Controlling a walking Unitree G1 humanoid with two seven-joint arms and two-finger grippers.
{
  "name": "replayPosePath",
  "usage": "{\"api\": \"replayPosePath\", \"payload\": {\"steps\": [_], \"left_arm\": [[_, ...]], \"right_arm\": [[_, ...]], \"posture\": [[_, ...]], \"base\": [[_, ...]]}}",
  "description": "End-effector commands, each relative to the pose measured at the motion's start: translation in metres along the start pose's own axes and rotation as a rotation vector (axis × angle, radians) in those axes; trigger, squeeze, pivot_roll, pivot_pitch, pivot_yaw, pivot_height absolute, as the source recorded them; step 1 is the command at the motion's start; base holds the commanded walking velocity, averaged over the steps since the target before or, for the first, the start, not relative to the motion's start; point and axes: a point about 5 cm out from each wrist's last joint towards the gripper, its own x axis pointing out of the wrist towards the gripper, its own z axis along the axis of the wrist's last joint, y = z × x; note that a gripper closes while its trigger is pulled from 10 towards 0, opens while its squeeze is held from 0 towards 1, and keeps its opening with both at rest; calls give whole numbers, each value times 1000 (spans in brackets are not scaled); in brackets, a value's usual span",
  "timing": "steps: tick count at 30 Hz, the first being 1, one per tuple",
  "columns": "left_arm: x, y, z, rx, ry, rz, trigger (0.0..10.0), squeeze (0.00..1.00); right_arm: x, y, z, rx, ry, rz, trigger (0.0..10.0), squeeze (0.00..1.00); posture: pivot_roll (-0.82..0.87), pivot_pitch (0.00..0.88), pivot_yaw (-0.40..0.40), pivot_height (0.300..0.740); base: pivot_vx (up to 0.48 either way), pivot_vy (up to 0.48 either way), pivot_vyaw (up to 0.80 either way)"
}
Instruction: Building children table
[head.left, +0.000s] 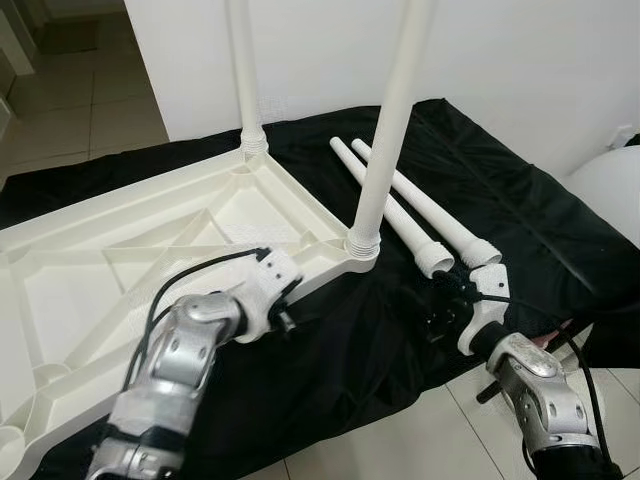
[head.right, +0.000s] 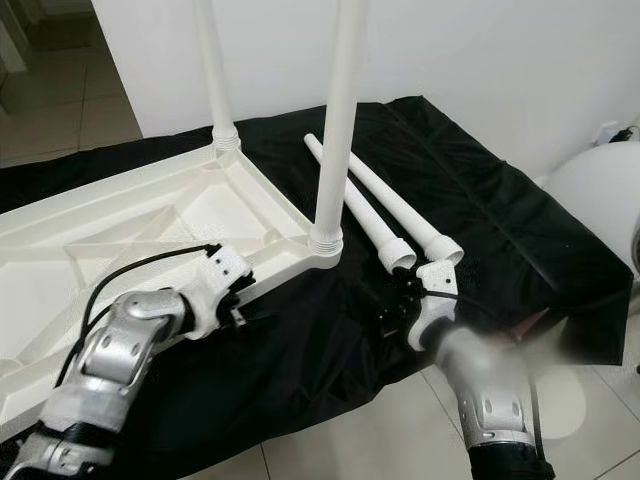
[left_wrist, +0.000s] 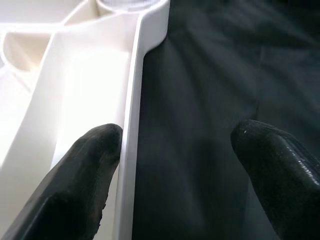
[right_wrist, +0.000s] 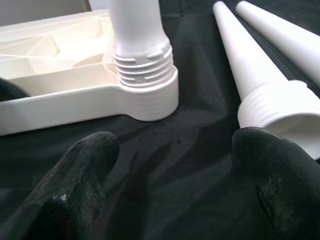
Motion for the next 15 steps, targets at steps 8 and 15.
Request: {"api": "replayPosePath", "payload": {"steps": [8,15], "left_arm": [[11,23,3,-123,-50,351,10000,0],[19,30,-2,-216,-74,425,10000,0]], "right_arm": [[-4,0,-1,6,9,7,10000,0],[-5,2,0,8,9,13,10000,0]], "posture": [[-81,67,23,740],[-95,68,21,740]], "base": [[0,0,0],[0,0,0]]}}
